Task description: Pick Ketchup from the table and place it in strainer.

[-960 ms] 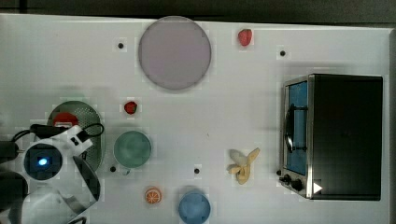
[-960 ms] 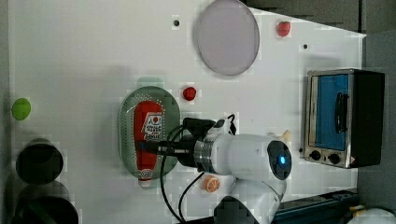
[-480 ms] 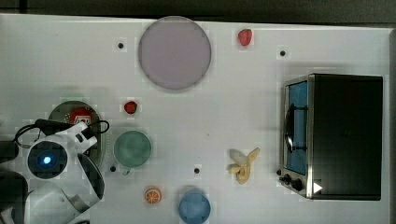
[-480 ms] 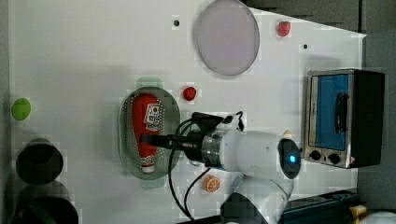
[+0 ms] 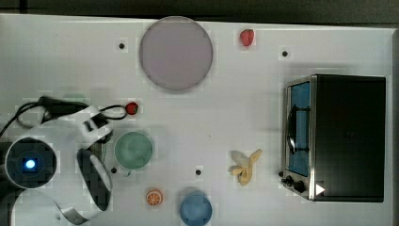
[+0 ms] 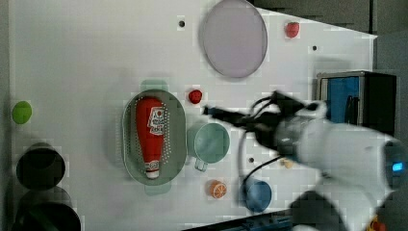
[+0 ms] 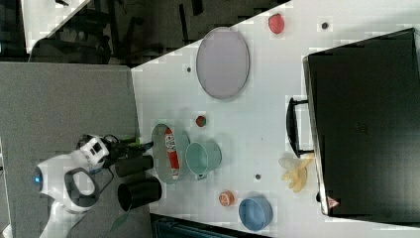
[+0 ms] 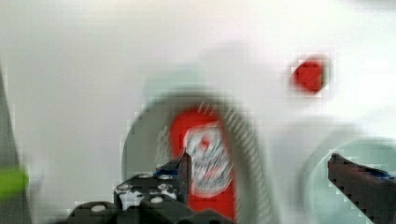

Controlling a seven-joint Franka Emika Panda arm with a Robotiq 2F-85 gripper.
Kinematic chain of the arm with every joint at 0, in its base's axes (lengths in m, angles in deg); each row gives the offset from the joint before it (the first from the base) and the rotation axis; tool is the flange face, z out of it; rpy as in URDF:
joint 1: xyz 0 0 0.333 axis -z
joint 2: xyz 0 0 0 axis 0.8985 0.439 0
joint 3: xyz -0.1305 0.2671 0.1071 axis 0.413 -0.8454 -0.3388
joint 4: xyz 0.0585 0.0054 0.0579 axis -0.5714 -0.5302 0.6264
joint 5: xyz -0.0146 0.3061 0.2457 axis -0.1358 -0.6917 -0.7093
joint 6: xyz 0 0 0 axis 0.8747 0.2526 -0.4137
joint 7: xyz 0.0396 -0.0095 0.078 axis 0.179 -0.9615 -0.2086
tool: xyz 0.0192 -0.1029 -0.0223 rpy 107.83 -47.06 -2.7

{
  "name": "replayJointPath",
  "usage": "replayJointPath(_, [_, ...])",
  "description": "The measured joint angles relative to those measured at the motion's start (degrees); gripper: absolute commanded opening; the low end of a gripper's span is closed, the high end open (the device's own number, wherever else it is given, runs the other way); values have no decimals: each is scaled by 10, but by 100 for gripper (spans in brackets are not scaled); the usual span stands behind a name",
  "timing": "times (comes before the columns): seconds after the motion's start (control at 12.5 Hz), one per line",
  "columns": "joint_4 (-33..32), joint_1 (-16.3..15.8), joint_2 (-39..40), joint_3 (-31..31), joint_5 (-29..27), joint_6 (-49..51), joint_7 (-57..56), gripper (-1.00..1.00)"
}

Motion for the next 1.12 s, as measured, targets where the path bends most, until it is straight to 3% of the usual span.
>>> replayJointPath(0.24, [25, 36, -75, 75, 0, 116, 4, 100])
replayJointPath(0.56, [102, 89, -120, 180, -15, 334, 7, 100])
replayJointPath(0.8, [159, 96, -141, 251, -23, 463, 7, 100])
replayJointPath(1.12, [224, 103, -142, 266, -21, 512, 7, 100])
